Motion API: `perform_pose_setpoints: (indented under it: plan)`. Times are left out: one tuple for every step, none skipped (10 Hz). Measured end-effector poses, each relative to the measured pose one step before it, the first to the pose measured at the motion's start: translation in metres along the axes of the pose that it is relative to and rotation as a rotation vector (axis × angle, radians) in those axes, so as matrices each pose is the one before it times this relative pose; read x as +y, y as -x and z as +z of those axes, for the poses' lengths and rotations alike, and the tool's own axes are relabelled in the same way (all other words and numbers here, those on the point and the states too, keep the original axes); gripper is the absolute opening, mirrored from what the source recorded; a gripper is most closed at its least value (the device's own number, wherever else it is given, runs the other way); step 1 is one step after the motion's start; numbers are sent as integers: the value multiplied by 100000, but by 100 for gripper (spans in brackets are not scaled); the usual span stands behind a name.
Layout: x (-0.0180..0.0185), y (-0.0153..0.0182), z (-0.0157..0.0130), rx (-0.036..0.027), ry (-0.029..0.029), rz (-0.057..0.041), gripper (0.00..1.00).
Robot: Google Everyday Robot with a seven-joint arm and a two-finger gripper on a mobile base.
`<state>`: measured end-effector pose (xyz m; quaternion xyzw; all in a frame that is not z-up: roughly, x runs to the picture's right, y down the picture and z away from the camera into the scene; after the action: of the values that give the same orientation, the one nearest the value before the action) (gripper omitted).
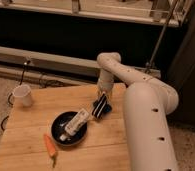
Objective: Place the eraser on the white sponge
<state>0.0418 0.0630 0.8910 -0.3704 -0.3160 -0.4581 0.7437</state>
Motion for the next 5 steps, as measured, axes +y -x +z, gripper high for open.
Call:
perform_pose_setpoints:
  plan:
    - [159,-287,146,-944,219,244,0]
    - [150,-287,148,-1045,161,368,2]
    - [113,-266,105,-988,11,561,9]
    - [16,-196,88,-1088,-136,293,19]
    - [-22,-77,46,-1289,-334,197,29]
